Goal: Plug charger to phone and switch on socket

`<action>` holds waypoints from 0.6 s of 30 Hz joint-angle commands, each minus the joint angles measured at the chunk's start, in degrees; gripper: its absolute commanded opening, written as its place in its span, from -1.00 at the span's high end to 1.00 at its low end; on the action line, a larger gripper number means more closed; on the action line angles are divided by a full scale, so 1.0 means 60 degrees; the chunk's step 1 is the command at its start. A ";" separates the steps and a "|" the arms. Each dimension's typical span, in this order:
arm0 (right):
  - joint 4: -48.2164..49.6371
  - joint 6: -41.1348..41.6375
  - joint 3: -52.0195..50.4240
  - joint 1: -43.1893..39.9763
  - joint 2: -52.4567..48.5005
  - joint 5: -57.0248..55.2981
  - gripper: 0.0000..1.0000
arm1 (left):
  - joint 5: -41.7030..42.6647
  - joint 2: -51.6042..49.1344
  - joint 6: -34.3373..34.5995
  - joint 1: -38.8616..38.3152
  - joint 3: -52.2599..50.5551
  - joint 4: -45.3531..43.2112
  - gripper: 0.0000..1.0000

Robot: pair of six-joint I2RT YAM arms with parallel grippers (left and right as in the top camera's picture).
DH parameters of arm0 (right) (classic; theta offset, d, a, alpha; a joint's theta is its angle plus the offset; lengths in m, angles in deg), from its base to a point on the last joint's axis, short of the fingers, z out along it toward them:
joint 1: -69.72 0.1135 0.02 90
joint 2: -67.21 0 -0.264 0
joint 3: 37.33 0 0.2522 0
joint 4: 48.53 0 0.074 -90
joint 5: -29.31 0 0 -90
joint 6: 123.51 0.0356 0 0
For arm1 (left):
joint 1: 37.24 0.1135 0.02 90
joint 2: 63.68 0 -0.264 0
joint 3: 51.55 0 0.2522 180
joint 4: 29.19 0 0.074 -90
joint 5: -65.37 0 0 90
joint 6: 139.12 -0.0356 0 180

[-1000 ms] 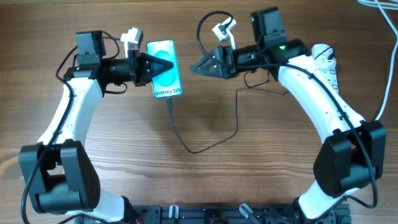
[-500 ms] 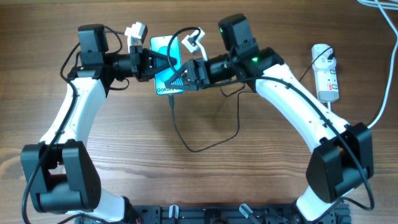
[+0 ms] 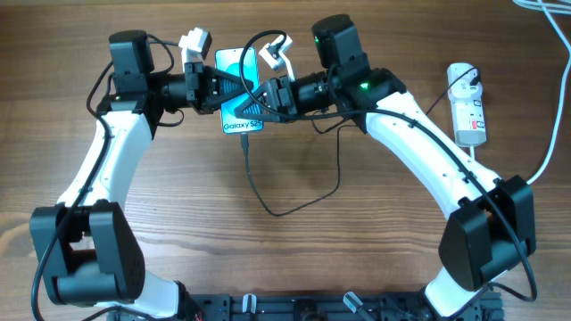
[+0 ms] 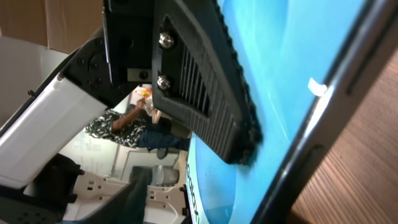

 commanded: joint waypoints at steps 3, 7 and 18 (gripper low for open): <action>0.0047 0.0342 0.0153 -0.0004 0.0113 -0.0029 0.29 | 0.0393 0.0233 0.0135 -0.0047 0.0011 -0.0397 0.92; 0.0051 0.0339 0.0153 -0.0004 0.0113 -0.0033 0.35 | 0.0393 0.0233 0.0135 -0.0047 0.0011 -0.0685 0.92; 0.0055 0.0291 0.0153 0.0015 0.0113 -0.0288 0.91 | 0.0273 0.0233 0.0127 -0.0047 0.0011 -0.0860 0.48</action>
